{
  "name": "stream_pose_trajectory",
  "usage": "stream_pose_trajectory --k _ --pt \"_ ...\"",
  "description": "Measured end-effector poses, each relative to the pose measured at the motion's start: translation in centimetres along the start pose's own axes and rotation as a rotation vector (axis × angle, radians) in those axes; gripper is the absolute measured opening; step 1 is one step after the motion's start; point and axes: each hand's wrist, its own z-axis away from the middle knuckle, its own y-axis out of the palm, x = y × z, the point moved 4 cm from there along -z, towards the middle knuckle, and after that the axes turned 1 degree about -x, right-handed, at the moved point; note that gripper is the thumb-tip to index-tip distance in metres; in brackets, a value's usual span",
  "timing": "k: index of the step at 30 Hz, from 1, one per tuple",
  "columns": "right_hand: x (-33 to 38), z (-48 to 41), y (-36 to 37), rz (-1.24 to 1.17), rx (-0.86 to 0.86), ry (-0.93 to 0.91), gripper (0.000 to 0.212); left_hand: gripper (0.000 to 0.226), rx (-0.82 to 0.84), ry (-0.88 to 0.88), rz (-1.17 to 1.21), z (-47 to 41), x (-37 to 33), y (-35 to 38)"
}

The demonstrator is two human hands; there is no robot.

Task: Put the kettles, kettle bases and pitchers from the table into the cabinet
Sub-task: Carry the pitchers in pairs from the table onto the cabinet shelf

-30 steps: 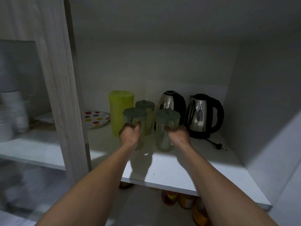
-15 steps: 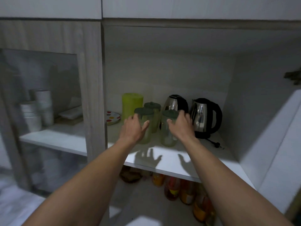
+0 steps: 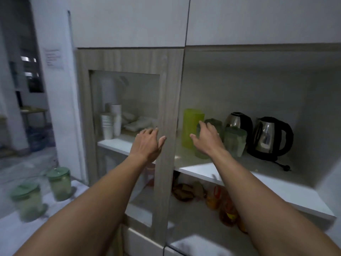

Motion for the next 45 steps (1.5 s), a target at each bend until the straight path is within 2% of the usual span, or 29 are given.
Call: stream_pose_trajectory --k 8,13,21,28,34,41,45 --pt "13.2 3.7 6.1 -0.071 0.096 -0.108 0.079 0.064 0.03 -0.162 -0.101 6.8 12.4 -7.2" --pt "22.0 5.4 11.5 -0.107 0.166 -0.21 0.074 0.067 0.021 -0.288 -0.17 10.7 21.0 -10.3" --pt "31.7 7.3 21.0 -0.163 0.292 -0.339 0.064 0.065 0.053 -0.512 -0.241 15.8 31.3 -10.2" --pt "37.4 6.5 33.5 -0.202 0.447 -0.435 0.061 0.066 0.098 -0.731 -0.222 18.8 41.1 -5.5" --pt "40.4 4.2 42.9 -0.273 0.559 -0.481 0.056 0.061 0.044 -0.867 -0.177 19.8 48.0 -0.4" --pt "40.6 2.9 54.7 -0.31 0.707 -0.436 0.06 0.053 0.082 -1.011 -0.106 20.7 52.6 8.9" --pt "40.8 2.3 59.5 -0.35 0.783 -0.35 0.061 0.053 0.01 -1.185 0.011 20.9 54.3 12.4"
